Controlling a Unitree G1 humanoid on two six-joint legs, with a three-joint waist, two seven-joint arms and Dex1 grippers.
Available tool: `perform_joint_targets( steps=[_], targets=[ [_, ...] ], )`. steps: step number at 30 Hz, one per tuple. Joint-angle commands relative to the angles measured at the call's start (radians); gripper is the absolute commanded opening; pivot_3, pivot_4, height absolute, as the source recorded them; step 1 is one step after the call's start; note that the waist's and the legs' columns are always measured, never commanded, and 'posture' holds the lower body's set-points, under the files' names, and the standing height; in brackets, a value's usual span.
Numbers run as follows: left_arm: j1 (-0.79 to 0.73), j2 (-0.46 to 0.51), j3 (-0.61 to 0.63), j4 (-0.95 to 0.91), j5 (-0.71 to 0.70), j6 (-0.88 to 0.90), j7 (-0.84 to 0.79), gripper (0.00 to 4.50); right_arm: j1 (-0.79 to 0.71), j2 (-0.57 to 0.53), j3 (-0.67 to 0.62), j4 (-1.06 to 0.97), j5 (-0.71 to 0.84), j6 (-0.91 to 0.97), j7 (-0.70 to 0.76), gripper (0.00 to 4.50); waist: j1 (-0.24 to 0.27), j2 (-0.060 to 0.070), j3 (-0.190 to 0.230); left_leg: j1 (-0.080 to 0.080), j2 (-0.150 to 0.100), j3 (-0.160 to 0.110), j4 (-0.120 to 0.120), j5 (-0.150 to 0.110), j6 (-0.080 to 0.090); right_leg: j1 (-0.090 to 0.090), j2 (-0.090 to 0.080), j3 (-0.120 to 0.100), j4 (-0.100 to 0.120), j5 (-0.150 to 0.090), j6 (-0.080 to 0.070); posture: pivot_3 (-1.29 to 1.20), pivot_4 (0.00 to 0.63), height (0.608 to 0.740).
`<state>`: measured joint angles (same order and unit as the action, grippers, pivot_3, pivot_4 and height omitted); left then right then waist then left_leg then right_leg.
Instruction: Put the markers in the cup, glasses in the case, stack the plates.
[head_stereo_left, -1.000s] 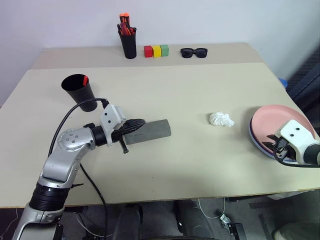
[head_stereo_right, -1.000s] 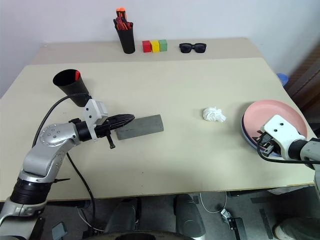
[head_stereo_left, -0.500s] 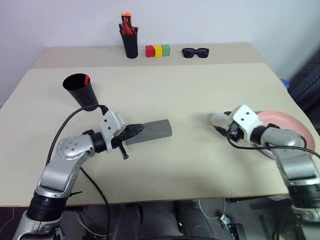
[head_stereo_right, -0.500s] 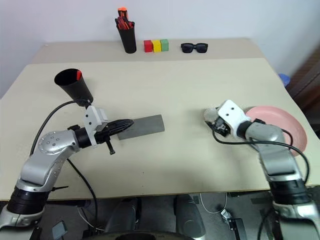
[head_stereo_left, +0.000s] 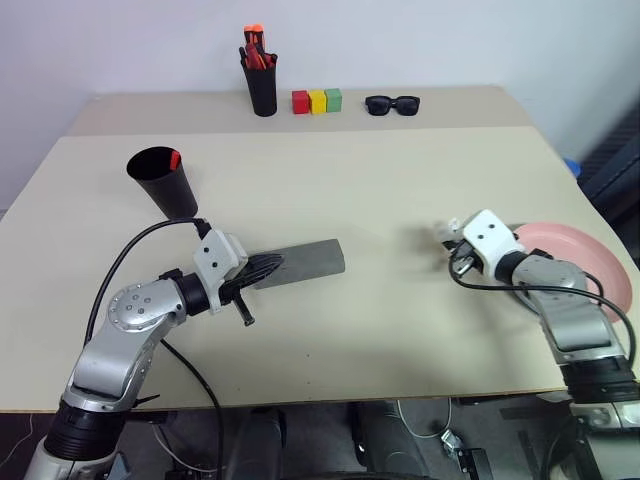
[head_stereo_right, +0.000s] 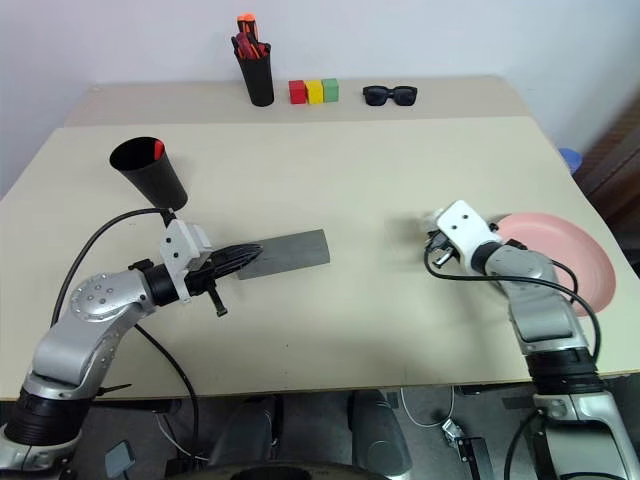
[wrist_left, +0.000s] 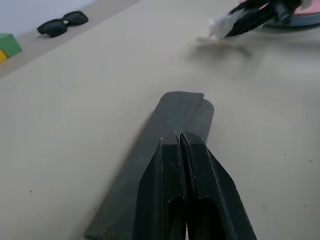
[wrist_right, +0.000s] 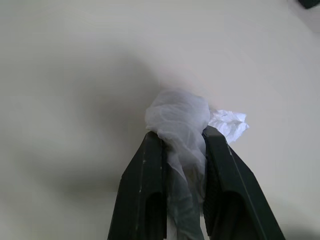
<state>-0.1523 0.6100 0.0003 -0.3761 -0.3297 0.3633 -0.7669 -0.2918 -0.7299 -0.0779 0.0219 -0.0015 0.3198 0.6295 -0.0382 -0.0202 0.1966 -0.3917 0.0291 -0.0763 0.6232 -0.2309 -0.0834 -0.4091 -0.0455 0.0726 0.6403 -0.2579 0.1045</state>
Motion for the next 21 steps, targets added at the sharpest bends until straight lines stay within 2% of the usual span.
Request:
perform_joint_targets(
  steps=[1,4,7,10,15,16,18,21],
  targets=[
    [-0.027,0.007,0.005,0.028,0.006,-0.035,-0.018,0.0,0.039,-0.084,-0.193,-0.076,0.042,0.041,-0.016,0.62,0.001,0.0,0.0,0.0,0.0,0.0,0.0,0.0,0.0,0.0,0.0,0.0,-0.001,0.0,0.0,0.0,0.15,0.74],
    [-0.051,0.007,0.001,0.072,0.008,-0.052,-0.039,0.0,0.137,-0.158,-0.308,-0.088,0.04,0.078,-0.002,0.62,0.005,0.0,0.0,0.0,0.0,0.0,0.0,0.0,0.0,0.0,0.0,0.0,-0.001,0.0,0.0,0.0,0.15,0.74],
    [-0.075,-0.001,-0.012,0.102,0.007,-0.07,-0.06,0.0,0.24,-0.189,-0.354,-0.087,0.039,0.11,0.019,0.62,-0.001,0.0,0.0,0.0,0.0,0.0,-0.001,-0.001,0.002,0.001,0.0,0.0,-0.001,0.0,0.0,0.0,0.15,0.74],
    [-0.089,0.0,-0.006,0.13,0.006,-0.089,-0.077,0.0,0.27,-0.17,-0.373,-0.104,0.058,0.13,0.005,1.62,-0.013,0.0,0.0,0.001,0.0,0.001,0.0,-0.001,0.002,0.001,0.0,0.001,-0.001,0.0,0.0,0.0,0.15,0.74],
    [-0.081,0.011,0.033,0.138,0.008,-0.095,-0.062,0.0,0.247,-0.156,-0.366,-0.111,0.078,0.12,-0.013,4.16,-0.028,0.001,-0.001,0.002,0.0,0.002,0.001,-0.001,0.002,0.001,0.0,0.002,0.0,0.0,0.0,0.0,0.15,0.74],
    [-0.065,0.019,0.057,0.134,0.01,-0.095,-0.051,0.0,0.234,-0.157,-0.355,-0.11,0.083,0.097,-0.006,4.48,-0.029,0.001,-0.001,0.002,0.0,0.002,0.001,-0.001,0.002,0.001,0.0,0.002,0.0,0.0,0.0,0.0,0.15,0.74],
    [-0.051,0.025,0.081,0.127,0.015,-0.089,-0.03,0.0,0.203,-0.16,-0.343,-0.09,0.096,0.065,0.006,4.48,-0.032,0.001,-0.001,0.002,0.0,0.002,0.001,-0.001,0.002,0.0,0.0,0.002,0.0,0.0,0.0,0.0,0.15,0.74],
    [0.033,0.059,0.22,0.127,0.014,-0.088,0.026,0.0,0.091,-0.115,-0.297,-0.108,0.199,0.064,0.068,4.48,-0.039,0.001,0.0,0.002,0.001,0.002,0.001,-0.001,0.002,0.0,0.001,0.002,0.0,0.0,0.0,0.0,0.15,0.74]
  ],
)
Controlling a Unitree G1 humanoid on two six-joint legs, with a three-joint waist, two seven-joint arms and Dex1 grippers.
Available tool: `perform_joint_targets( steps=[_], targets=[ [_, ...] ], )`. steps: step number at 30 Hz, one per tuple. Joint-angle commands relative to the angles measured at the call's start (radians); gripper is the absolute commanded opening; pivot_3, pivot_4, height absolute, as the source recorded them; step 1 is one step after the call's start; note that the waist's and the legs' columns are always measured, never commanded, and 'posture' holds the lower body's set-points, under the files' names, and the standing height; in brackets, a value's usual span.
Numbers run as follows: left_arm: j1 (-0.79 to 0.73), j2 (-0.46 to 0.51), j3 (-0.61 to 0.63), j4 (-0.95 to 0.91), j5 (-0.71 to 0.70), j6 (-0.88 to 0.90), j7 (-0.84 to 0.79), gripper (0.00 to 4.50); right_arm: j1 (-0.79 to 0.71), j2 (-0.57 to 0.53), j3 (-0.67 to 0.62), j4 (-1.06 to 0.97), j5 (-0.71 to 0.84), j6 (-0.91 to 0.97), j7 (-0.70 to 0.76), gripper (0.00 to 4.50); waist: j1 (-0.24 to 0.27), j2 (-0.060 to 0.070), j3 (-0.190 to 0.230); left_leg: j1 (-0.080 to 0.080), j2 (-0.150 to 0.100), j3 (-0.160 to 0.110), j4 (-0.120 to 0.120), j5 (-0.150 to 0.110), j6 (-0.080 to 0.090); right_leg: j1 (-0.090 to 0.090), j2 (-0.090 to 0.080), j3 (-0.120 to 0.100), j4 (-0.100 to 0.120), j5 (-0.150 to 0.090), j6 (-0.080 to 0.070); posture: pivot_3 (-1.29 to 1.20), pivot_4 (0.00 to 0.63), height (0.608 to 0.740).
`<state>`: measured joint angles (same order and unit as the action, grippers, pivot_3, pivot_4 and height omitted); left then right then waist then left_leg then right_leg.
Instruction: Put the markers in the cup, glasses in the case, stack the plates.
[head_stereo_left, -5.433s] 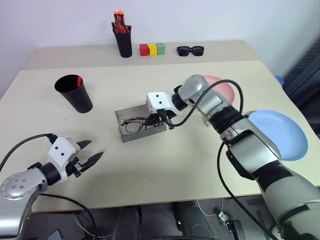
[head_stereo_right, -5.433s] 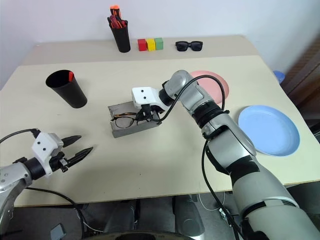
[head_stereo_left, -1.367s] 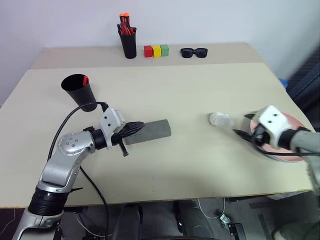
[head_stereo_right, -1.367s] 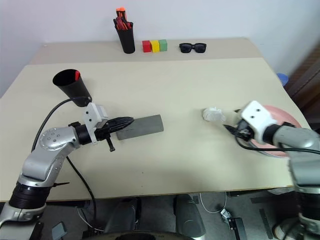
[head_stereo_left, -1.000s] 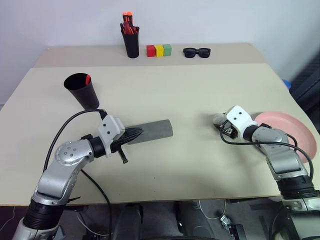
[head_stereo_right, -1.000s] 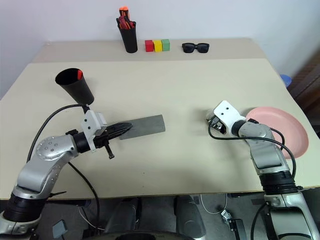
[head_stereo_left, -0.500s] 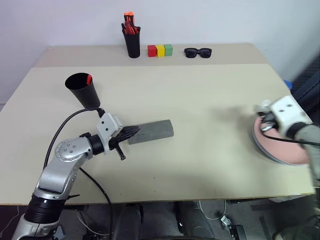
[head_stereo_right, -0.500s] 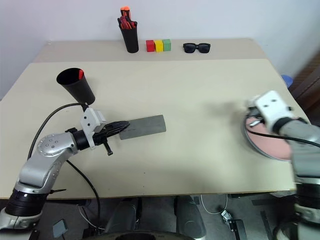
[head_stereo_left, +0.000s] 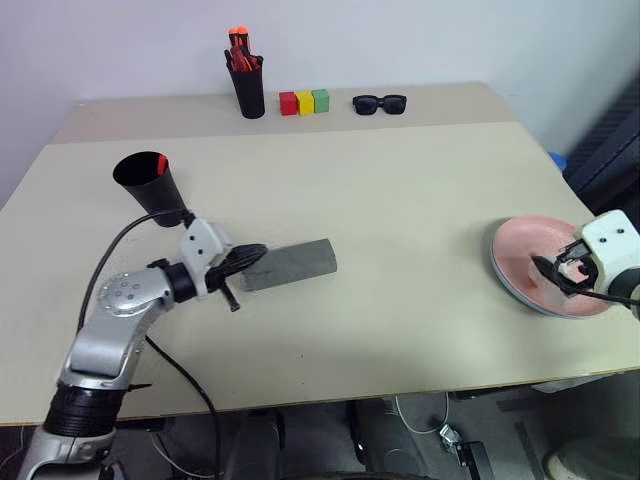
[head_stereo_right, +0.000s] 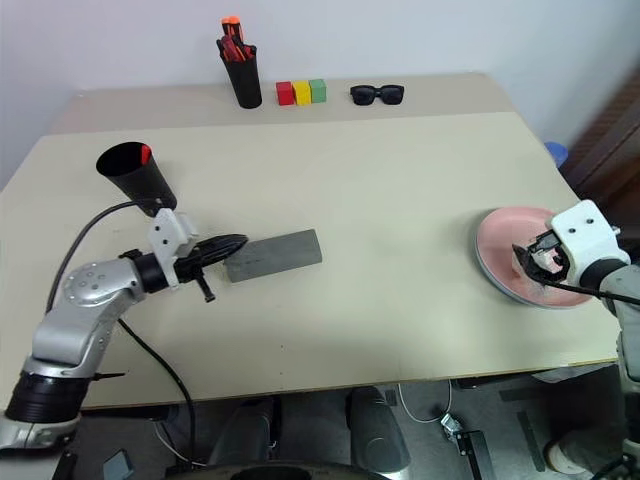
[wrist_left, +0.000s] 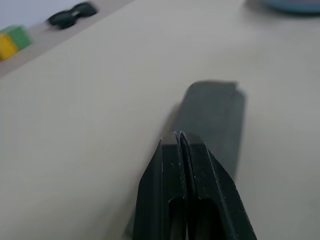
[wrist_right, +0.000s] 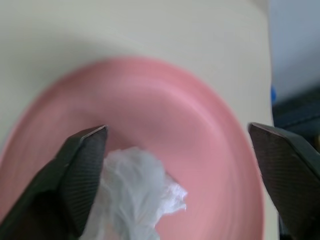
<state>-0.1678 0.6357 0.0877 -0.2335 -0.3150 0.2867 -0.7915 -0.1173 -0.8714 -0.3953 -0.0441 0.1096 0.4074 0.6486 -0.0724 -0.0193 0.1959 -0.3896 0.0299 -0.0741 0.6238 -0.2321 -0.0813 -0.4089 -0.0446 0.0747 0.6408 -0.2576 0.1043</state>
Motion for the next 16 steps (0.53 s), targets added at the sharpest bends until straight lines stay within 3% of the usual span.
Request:
perform_joint_targets(
  steps=[1,6,10,16],
  targets=[
    [0.072,0.04,0.168,-0.019,0.001,-0.01,0.067,0.0,-0.115,0.04,0.037,-0.042,0.114,-0.021,0.069,4.48,-0.004,0.0,0.0,0.001,0.001,0.0,0.0,0.0,0.0,0.0,0.001,0.0,0.0,0.0,0.0,0.0,0.15,0.74],
    [0.22,0.076,0.309,-0.041,0.047,-0.005,0.14,0.0,-0.222,0.095,0.157,-0.035,0.181,0.007,0.16,4.48,0.009,-0.001,0.001,0.0,0.001,0.0,-0.001,0.0,0.0,0.0,0.001,0.0,0.0,0.0,0.0,0.0,0.15,0.74],
    [0.364,0.041,0.424,-0.084,0.068,-0.028,0.201,0.0,-0.289,0.158,0.287,0.024,0.167,-0.016,0.209,4.48,0.018,-0.001,0.0,-0.002,0.0,0.0,-0.001,-0.001,0.001,0.0,-0.001,0.0,-0.004,0.0,0.0,0.0,0.15,0.74],
    [0.44,-0.008,0.454,-0.216,0.044,0.012,0.243,0.0,-0.4,0.201,0.368,0.161,0.14,-0.084,0.247,4.48,0.031,-0.001,0.0,-0.002,0.0,0.001,-0.001,-0.001,0.001,0.0,-0.001,0.0,-0.005,0.0,0.0,0.0,0.15,0.74]
  ],
)
